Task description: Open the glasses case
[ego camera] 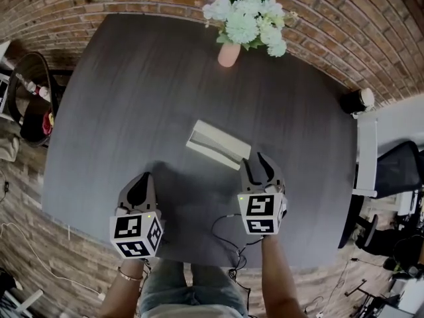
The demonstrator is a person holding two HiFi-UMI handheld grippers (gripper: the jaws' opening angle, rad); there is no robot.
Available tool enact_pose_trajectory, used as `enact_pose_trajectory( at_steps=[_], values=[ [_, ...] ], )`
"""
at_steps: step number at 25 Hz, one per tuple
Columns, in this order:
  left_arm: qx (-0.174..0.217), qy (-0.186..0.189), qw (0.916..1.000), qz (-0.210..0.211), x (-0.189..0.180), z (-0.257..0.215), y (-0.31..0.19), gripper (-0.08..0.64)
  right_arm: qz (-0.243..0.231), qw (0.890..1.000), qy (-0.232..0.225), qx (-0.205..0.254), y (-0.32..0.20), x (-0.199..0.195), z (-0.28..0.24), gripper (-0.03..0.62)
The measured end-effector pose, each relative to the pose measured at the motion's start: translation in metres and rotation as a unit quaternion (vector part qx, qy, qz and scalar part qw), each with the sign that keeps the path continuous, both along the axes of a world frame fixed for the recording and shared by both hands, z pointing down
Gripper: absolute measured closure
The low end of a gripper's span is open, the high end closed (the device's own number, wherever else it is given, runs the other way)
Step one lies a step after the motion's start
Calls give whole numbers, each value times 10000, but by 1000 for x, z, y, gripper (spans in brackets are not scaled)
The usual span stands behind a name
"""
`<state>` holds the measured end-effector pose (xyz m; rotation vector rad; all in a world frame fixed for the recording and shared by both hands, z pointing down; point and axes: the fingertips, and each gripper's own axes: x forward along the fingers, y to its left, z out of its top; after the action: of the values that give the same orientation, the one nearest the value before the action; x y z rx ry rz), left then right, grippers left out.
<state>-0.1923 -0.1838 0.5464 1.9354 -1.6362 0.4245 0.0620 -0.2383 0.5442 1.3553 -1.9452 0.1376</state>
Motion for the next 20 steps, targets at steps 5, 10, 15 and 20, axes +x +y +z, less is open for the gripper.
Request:
enact_pose_trajectory(
  at_steps=[5, 10, 15, 20],
  values=[
    [-15, -71, 10000, -39, -6, -6, 1, 565, 268, 9991, -265, 186, -16, 9, -16, 439],
    [17, -106, 9999, -12, -3, -12, -3, 565, 346, 9983, -448, 151, -18, 13, -19, 439],
    [109, -92, 9998, 100, 8, -20, -8, 565, 384, 9974, -595, 115, -12, 13, -20, 440],
    [209, -97, 9996, 191, 15, -32, -9, 565, 434, 9958, -796, 144, -6, 13, -30, 451]
  ],
)
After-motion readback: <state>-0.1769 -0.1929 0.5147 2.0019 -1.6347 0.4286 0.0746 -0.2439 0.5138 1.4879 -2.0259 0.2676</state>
